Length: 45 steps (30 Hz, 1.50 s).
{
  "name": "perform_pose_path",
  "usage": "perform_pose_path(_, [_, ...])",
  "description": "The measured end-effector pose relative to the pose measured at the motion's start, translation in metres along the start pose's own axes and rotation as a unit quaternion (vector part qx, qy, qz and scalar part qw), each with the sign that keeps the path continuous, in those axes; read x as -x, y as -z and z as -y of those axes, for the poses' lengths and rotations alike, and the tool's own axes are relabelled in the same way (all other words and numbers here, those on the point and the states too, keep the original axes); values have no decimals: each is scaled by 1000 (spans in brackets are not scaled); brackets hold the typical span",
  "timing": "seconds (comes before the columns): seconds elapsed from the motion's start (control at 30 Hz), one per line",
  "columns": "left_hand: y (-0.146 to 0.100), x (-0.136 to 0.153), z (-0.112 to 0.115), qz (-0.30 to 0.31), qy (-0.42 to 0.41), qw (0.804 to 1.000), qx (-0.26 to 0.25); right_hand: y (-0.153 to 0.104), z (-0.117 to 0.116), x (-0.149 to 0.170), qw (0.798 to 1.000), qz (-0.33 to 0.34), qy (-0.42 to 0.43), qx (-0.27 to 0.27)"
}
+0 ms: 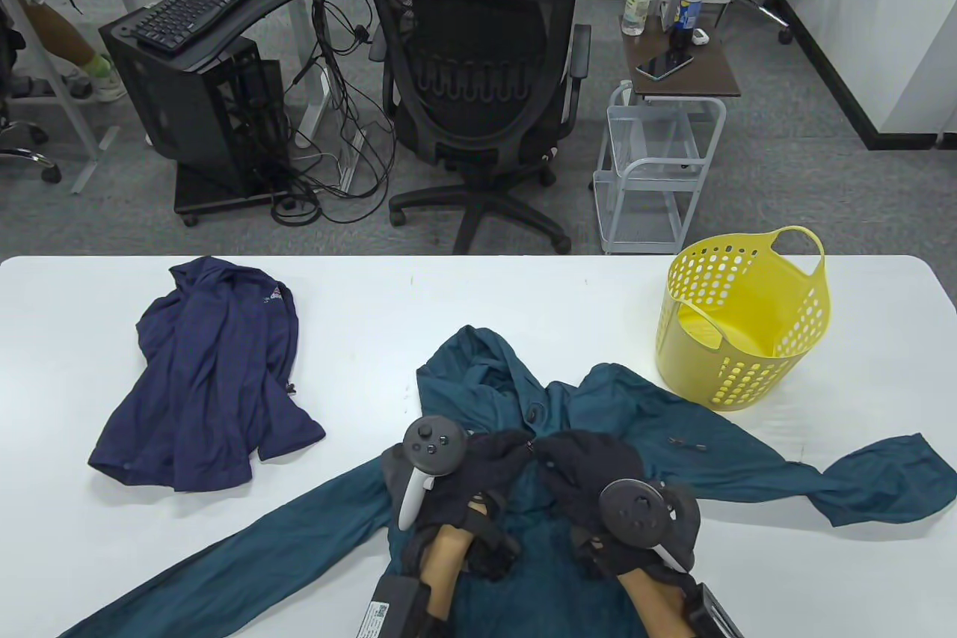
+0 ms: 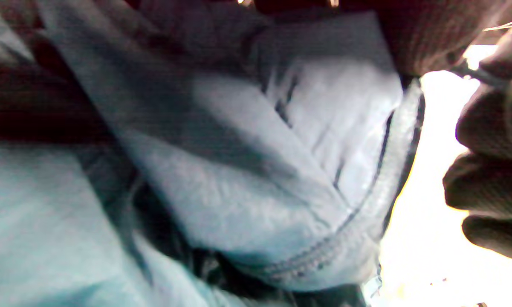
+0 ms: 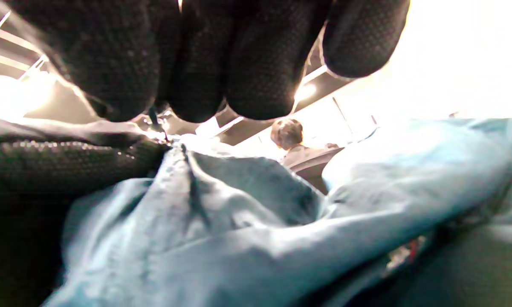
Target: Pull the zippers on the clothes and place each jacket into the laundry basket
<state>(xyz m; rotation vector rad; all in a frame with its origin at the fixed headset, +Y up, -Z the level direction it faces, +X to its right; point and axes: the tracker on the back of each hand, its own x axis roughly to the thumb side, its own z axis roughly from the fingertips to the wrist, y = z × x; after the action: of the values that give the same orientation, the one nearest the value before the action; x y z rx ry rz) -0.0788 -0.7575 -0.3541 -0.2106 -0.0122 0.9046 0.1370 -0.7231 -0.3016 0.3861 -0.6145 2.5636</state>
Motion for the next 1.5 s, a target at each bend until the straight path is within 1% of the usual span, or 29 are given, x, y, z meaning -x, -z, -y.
perform_pose_path(0.1, [5,3,-3,-19,11,1000,-4,0,-2,-7,999,25,-24,-1])
perform_pose_path(0.23, [9,3,-6,-36,13,999,-3,0,-5,-10,995,32,-90,4])
perform_pose_path(0.27, [10,3,-9,-46,14,999,-14,0,-8,-9,993,27,-115,-1])
perform_pose_path(0.33, [14,1,-9,-40,14,999,-13,1,-13,-6,990,15,-138,-23])
perform_pose_path(0.43, [19,-6,-5,-39,68,997,-22,2,-18,-9,987,23,-152,-36])
perform_pose_path(0.5, [22,-13,-3,-38,97,994,-25,3,-21,-12,981,17,-189,-51])
perform_pose_path(0.53, [25,-19,-2,-36,119,992,-25,4,-23,-12,972,7,-226,-68])
perform_pose_path(0.57, [27,-25,0,-36,143,989,-30,4,-24,-12,969,6,-239,-67])
perform_pose_path(0.7, [34,-49,5,-29,214,975,-44,6,-21,-5,971,-22,-223,-78])
perform_pose_path(0.9, [41,-74,15,-12,246,968,-50,7,-12,2,971,-33,-228,-64])
perform_pose_path(1.0, [43,-82,16,-4,253,966,-55,6,-9,1,970,-30,-236,-57])
perform_pose_path(1.03, [42,-85,12,-4,245,967,-77,5,-10,0,967,-24,-240,-77])
perform_pose_path(1.07, [41,-87,9,-7,232,969,-90,4,-11,-2,966,-17,-246,-82])
perform_pose_path(1.1, [41,-88,5,-9,211,972,-101,2,-12,-5,964,-8,-253,-79])
perform_pose_path(1.17, [42,-90,-1,-12,207,973,-106,2,-12,-8,964,-3,-251,-90])
perform_pose_path(1.2, [42,-90,-5,-14,219,969,-116,2,-12,-11,966,2,-237,-100])
perform_pose_path(1.23, [43,-89,-9,-19,235,962,-135,1,-13,-13,968,3,-225,-108])
perform_pose_path(1.3, [47,-84,-16,-22,266,950,-164,-1,-16,-16,968,5,-208,-140])
perform_pose_path(1.33, [50,-78,-19,-23,283,942,-180,-2,-19,-16,965,6,-194,-176])
perform_pose_path(1.43, [56,-60,-15,-18,338,924,-174,-3,-29,-12,962,-12,-159,-221])
perform_pose_path(1.47, [56,-54,-11,-13,365,914,-178,-3,-34,-8,958,-17,-153,-240])
perform_pose_path(1.5, [55,-52,-8,-7,381,907,-176,-3,-39,-5,955,-23,-150,-256])
